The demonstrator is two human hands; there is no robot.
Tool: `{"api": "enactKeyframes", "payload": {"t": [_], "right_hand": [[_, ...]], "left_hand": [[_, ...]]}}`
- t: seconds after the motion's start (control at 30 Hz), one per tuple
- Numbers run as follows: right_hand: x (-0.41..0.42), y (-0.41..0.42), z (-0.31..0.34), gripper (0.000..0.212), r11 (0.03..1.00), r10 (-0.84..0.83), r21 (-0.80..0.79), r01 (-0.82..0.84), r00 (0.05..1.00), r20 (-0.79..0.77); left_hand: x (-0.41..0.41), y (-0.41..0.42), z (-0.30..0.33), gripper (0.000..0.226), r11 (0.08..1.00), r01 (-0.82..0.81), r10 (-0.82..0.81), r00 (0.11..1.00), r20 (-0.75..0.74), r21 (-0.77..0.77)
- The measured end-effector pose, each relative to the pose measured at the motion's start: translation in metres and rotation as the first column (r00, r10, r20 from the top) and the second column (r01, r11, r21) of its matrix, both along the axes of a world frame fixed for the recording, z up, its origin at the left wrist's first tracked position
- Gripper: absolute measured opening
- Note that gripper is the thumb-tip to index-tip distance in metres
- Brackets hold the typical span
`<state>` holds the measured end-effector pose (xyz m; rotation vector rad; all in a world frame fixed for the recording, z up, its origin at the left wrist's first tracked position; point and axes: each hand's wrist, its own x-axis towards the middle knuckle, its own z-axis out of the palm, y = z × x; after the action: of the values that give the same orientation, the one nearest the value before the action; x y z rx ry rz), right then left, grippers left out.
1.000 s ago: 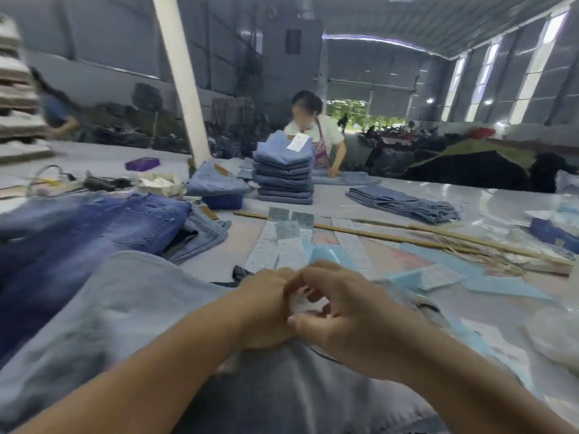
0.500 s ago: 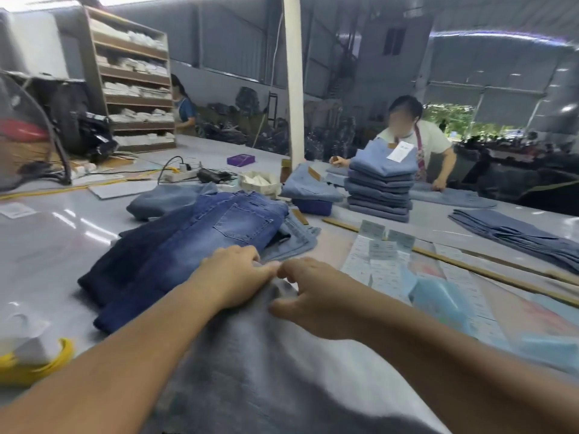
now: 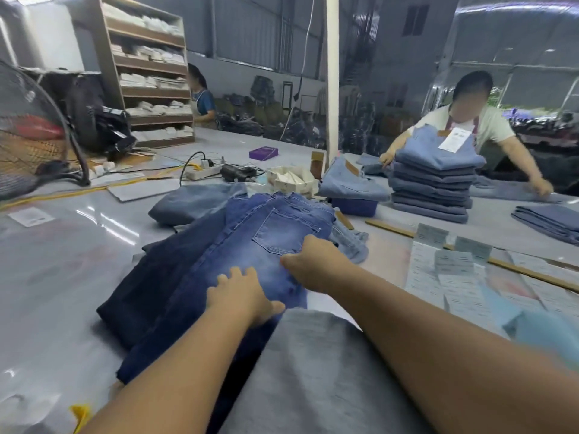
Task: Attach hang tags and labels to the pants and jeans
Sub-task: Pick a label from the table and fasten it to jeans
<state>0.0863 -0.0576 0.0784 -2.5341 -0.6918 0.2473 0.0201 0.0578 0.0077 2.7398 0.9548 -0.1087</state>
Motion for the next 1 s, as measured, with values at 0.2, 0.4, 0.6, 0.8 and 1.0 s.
{"api": "enactKeyframes", "payload": {"t": [0.2, 0.4, 0.6, 0.8, 1.0], "right_hand": [[0.013, 0.026, -0.06, 0.046, 0.993, -0.087, -0.076, 0.089, 0.996, 0.029], [0.028, 0.03, -0.072, 0.046, 0.994, -0.096, -0.068, 0.088, 0.987, -0.132], [0.046, 0.046, -0.066, 0.064, 0.989, -0.133, 0.016, 0.145, 0.941, -0.311], [0.055, 0.043, -0.087, 0.044, 0.93, -0.208, 0.206, 0.305, 0.897, -0.389], [0.067, 0.042, -0.089, 0.028, 0.784, -0.249, 0.408, 0.468, 0.839, -0.484]], "left_hand": [[0.021, -0.006, -0.025, 0.079, 0.957, 0.133, -0.151, 0.987, 0.051, 0.259], [0.029, -0.001, -0.022, 0.053, 0.936, 0.15, -0.173, 0.984, 0.044, 0.318], [0.024, 0.002, -0.019, 0.046, 0.93, 0.149, -0.193, 0.976, 0.1, 0.336], [0.025, 0.003, -0.025, 0.044, 0.918, 0.152, -0.202, 0.974, 0.103, 0.366], [0.03, -0.008, -0.018, 0.037, 0.951, 0.105, -0.13, 0.989, 0.071, 0.289]]}}
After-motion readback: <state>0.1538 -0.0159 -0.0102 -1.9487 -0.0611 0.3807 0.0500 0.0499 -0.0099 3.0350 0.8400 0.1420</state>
